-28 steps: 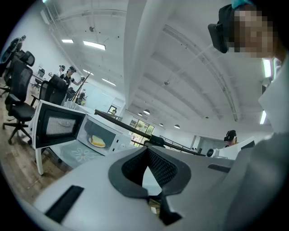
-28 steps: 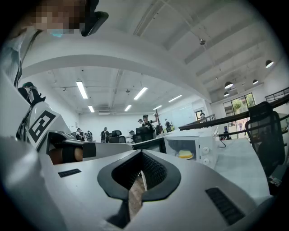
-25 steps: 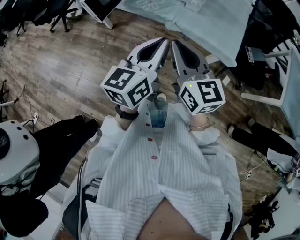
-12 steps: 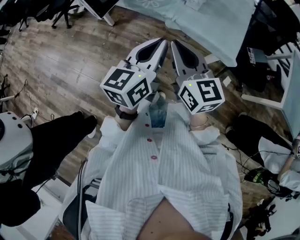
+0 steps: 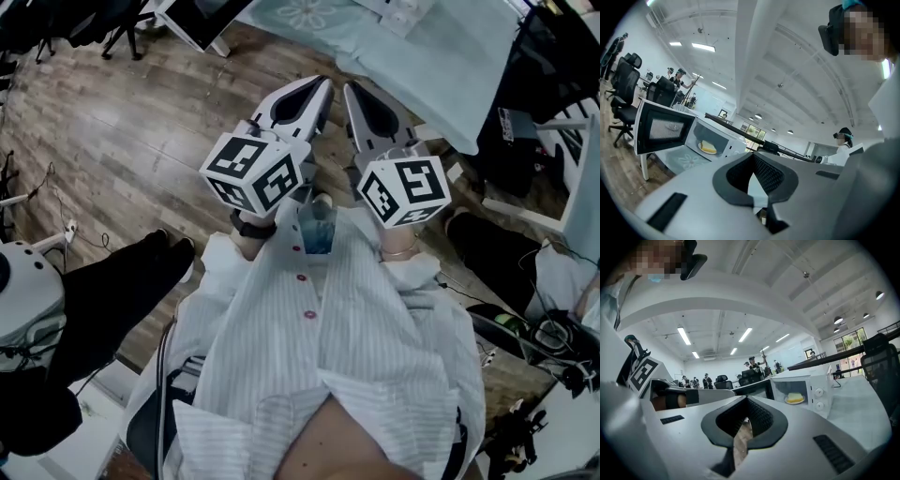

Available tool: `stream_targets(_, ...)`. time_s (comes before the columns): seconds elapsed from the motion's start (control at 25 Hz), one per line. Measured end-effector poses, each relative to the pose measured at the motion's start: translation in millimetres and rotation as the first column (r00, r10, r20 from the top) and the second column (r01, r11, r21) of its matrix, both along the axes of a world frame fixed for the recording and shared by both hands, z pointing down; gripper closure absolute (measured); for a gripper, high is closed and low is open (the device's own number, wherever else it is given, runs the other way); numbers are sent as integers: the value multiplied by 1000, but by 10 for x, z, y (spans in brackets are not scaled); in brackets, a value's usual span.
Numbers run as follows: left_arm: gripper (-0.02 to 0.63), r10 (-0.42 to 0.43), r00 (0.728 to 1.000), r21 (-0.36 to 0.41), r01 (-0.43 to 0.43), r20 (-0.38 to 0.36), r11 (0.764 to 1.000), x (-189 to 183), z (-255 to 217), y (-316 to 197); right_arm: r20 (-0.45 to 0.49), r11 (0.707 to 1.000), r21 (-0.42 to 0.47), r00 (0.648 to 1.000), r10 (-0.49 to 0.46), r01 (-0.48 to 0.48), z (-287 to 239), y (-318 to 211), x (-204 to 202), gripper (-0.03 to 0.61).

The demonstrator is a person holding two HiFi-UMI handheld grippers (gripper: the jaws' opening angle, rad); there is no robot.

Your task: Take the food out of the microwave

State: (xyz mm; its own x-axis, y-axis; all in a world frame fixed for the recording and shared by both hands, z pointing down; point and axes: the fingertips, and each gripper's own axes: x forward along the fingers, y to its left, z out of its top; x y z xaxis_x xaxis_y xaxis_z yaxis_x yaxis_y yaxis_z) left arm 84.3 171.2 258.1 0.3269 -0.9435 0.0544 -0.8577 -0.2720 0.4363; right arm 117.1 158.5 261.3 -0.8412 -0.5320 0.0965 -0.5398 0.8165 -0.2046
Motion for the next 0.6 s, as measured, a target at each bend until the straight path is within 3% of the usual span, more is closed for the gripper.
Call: stream_targets(0.6,604,29,1000,-12,-29,10,1000,-1012,62,-1293,20,998,-36,999,48,-47,76,-1300,-924,546)
